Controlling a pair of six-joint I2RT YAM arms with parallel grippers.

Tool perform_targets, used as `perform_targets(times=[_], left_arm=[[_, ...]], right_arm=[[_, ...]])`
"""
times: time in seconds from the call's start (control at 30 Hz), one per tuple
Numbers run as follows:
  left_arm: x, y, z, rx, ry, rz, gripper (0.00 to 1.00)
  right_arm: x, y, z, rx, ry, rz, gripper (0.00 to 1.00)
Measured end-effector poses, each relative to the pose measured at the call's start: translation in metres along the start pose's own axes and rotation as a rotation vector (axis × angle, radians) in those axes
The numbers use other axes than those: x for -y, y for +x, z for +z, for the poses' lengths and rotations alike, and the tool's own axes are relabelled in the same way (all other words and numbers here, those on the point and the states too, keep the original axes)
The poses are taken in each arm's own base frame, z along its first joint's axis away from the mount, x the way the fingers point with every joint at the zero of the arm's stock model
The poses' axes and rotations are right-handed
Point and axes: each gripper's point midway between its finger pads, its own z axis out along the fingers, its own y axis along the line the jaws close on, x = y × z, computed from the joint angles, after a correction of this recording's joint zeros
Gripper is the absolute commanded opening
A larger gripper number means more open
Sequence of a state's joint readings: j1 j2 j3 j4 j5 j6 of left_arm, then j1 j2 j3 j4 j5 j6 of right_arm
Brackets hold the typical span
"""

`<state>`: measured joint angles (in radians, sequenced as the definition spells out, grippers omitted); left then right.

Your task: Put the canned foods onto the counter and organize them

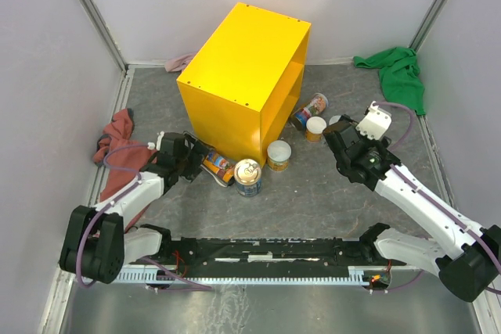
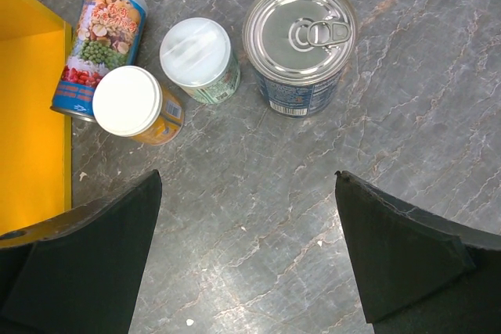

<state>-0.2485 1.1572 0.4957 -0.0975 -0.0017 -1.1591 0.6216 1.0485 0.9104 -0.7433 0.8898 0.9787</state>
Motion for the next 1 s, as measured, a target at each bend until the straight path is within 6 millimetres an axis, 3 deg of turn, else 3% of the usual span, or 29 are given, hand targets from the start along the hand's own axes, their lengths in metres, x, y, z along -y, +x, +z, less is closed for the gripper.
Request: perform_targets(times=[0.23, 0.6, 0.87, 1.0], left_arm=[[-0.015, 0.011, 0.012, -0.029, -0.065, 0.03, 0.99], [-0.011, 0.015, 0.023, -0.02, -0.067, 0.064, 0.93], [-0.007, 0.019, 0.03, -0.01, -0.061, 0.088, 0.71], [-0.005, 0.019, 0.031, -0.006, -0.054, 0.095, 0.48]], right_arm=[[-0.005, 0.003, 0.001, -0.011, -0.021, 0.007, 1.0], [-0.009, 0.013, 0.002, -0.042, -0.049, 0.004, 1.0], [-0.011, 0.021, 0.001, -0.071, -0.068, 0.0, 1.0], [-0.012, 0.021, 0.0, -0.079, -0.077, 0.002, 1.0]])
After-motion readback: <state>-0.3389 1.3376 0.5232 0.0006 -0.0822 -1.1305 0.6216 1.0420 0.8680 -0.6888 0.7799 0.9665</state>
